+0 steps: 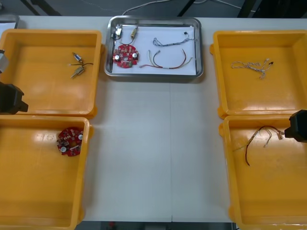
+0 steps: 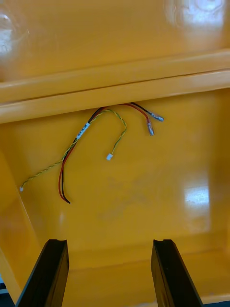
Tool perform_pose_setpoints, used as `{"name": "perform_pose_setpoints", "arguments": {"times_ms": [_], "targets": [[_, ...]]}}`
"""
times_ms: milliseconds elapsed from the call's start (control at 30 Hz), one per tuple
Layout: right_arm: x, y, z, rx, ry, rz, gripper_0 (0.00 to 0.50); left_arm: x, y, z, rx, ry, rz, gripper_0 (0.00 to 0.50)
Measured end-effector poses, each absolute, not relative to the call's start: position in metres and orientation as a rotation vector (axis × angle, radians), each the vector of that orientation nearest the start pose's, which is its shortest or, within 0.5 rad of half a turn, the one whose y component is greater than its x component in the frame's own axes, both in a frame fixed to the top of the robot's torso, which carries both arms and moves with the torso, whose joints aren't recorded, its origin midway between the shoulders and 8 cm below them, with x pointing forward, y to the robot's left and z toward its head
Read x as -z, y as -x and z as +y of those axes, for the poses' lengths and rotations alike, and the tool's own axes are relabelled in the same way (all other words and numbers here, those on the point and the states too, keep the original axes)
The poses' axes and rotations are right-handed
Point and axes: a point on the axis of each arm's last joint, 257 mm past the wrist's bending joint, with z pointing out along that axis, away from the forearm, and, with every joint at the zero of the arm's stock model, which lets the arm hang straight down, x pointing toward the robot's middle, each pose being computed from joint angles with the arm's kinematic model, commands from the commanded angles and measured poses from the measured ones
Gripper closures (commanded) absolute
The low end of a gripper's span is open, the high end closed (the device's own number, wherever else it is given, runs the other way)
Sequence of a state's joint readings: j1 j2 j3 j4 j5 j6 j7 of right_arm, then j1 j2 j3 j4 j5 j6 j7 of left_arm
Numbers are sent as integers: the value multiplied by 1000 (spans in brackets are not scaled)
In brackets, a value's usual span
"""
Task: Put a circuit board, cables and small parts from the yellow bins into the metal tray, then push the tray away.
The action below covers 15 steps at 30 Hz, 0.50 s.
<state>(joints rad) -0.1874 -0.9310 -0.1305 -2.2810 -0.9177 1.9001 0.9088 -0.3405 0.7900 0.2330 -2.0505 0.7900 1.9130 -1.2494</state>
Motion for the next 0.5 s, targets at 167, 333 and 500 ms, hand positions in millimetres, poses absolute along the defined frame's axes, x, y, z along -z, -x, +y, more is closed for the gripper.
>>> {"name": "perform_pose_setpoints", "arguments": {"times_ms": [167,333,500], "targets": [[162,-360,-346,67,-173,2705,0,142,-418,372,-31,65,2650,0],[161,-360,-345,67,-172,2704,0,142,-418,372,-31,65,2650,0],[161,-360,-345,67,-172,2704,0,142,-418,372,-31,65,2650,0]]}}
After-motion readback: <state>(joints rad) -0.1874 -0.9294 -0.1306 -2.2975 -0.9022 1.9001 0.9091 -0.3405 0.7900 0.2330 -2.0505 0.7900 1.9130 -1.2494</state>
